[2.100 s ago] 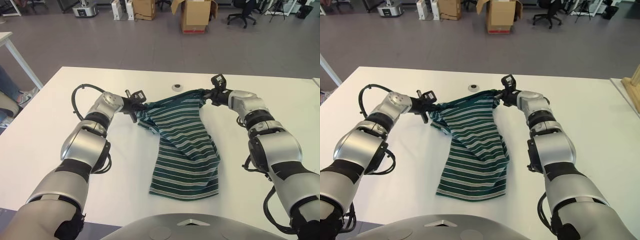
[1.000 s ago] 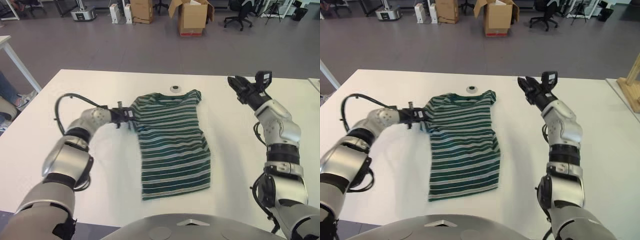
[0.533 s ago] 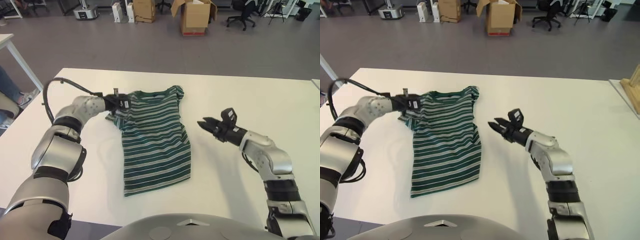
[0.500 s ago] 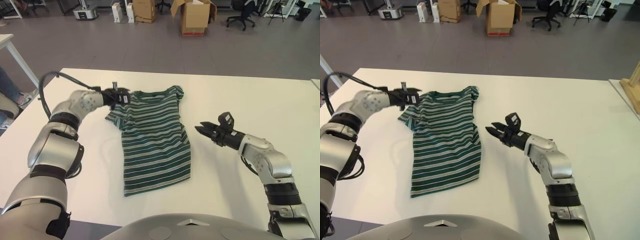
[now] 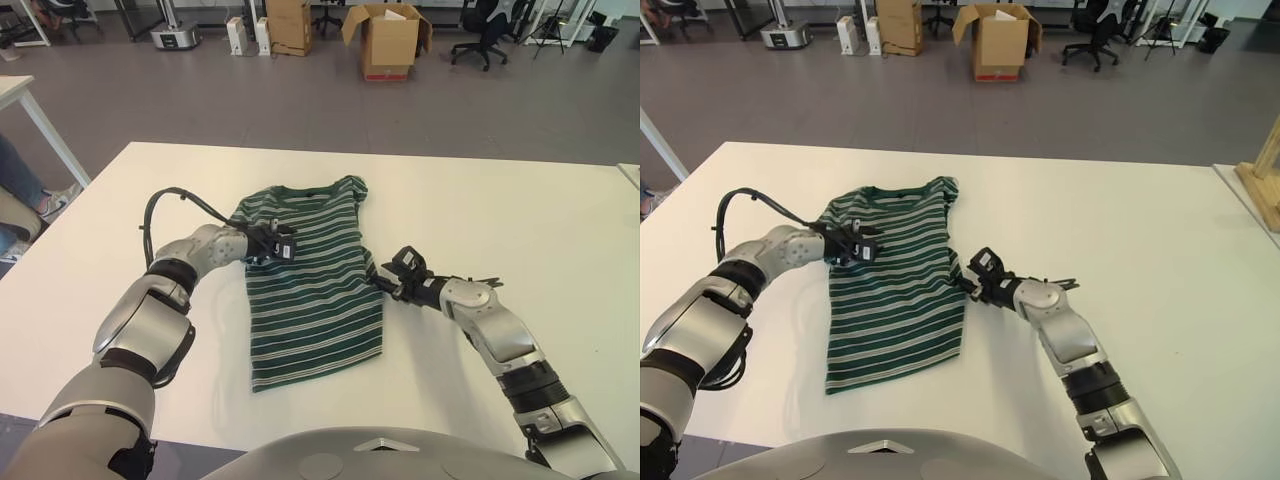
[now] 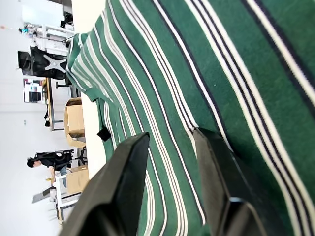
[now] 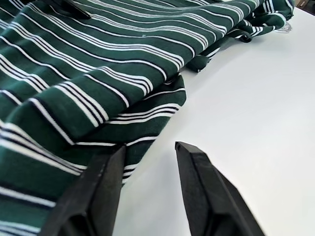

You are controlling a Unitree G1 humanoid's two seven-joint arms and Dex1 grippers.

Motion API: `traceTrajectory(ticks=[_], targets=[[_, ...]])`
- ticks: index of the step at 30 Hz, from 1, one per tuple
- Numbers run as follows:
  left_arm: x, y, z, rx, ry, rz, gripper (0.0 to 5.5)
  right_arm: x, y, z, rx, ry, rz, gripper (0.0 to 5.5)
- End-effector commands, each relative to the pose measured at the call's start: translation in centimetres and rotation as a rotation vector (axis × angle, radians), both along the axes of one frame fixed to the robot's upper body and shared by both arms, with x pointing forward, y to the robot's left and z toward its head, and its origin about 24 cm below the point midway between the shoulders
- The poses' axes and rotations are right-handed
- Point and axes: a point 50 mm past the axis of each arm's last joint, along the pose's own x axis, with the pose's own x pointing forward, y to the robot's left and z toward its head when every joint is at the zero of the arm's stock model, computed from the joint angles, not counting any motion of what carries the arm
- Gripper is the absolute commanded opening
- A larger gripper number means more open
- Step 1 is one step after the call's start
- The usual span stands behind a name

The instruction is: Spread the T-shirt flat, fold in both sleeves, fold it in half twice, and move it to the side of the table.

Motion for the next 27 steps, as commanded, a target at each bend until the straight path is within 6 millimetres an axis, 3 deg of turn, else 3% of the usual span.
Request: traceTrajectory(ticks=[1, 4, 6, 9, 12, 15, 22, 27], targets=[[-2.8, 1.9, -3.1, 0.055, 0.158, 0.01, 1.67, -4.4, -2.8, -1.1, -0.197, 0.135, -0.066, 1.84], [-3.2, 1.8, -2.8, -0.01, 0.146, 0.0, 1.67, -9.0, -1.6, -0.1, -0.124, 0.268, -0.011, 1.84], [-3.5, 1.8, -2.6, -0.046, 0.138, 0.003, 1.67, -10.4, -1.2, 1.0, -0.066, 0.322, -0.011, 1.84], [-3.9, 1.4, -2.4, -0.086, 0.13, -0.006, 1.67, -8.5, -2.3, 2.5, -0.009, 0.275, -0.139, 1.84], [-3.8, 1.3, -1.7, -0.101, 0.111, -0.03, 1.67, -5.3, -4.8, 4.7, 0.052, 0.184, -0.268, 1.84], [-3.5, 1.3, -1.0, -0.099, 0.097, -0.057, 1.67, -3.4, -5.6, 6.0, 0.115, 0.137, -0.302, 1.84], [-3.0, 0.6, -0.7, -0.087, 0.09, -0.086, 1.67, 3.2, -4.5, 4.1, 0.197, 0.024, -0.294, 1.84], [-2.6, 0.1, -0.5, -0.088, 0.082, -0.096, 1.67, 5.7, -1.8, 2.4, 0.259, 0.049, -0.126, 1.84]])
